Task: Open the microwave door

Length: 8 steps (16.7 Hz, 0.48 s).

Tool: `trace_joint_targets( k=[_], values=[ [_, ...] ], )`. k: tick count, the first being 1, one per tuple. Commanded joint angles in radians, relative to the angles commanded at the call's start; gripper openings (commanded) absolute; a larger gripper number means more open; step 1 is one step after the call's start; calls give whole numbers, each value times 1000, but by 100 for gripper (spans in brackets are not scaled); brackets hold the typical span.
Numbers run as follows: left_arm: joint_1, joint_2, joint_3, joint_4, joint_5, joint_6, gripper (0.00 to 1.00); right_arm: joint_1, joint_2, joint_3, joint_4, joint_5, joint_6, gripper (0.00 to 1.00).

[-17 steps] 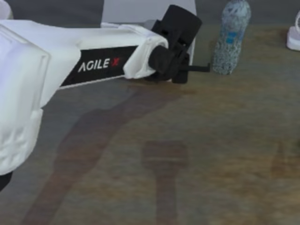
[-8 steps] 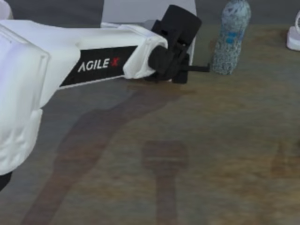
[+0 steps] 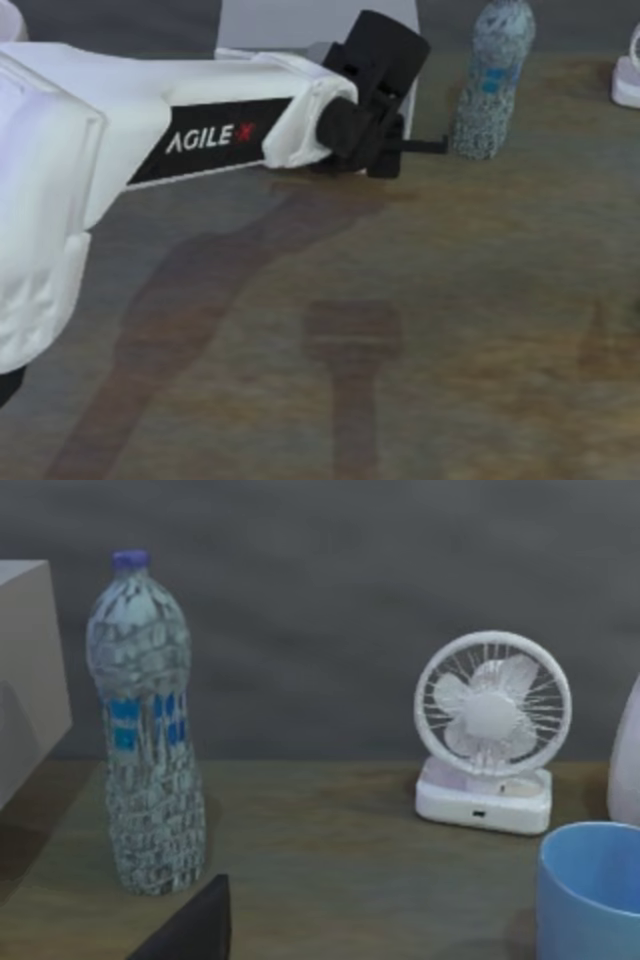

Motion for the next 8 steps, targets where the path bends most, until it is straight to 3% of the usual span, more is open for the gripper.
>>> trace_joint_targets(
  k=[8],
  values=[
    [-4,-8,-27,12,13,19,0,0,0,0,0,0,0,100]
  ],
)
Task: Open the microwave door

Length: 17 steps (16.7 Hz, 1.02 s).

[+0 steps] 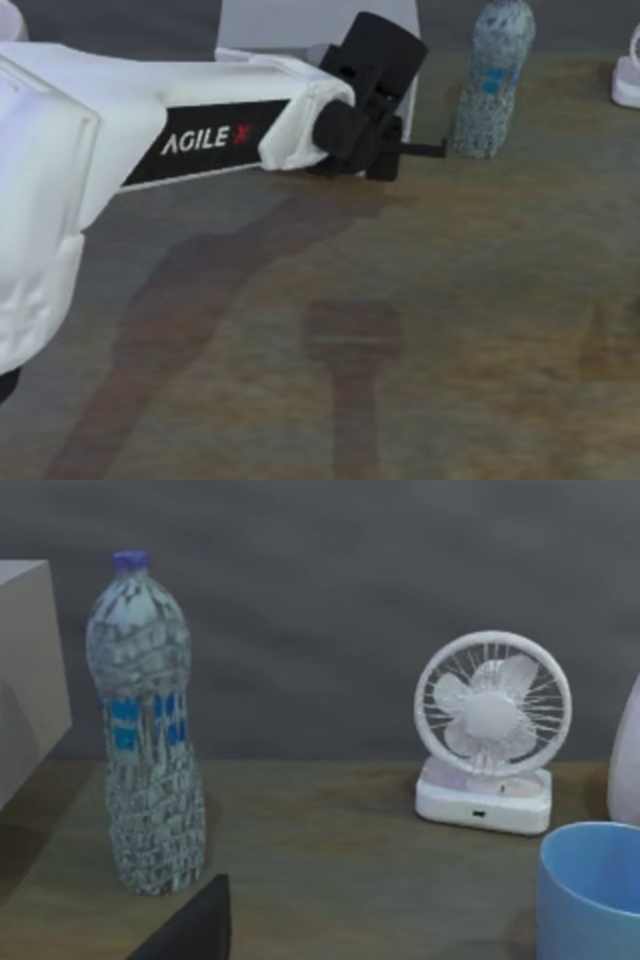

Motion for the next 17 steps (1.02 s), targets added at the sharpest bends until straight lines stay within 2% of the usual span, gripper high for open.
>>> trace_joint_targets(
  k=[5,17],
  values=[
    [14,-43,-60,41,35,46,0,0,0,0,0,0,0,100],
    [14,-43,-60,42,35,46,0,0,0,0,0,0,0,100]
  ],
)
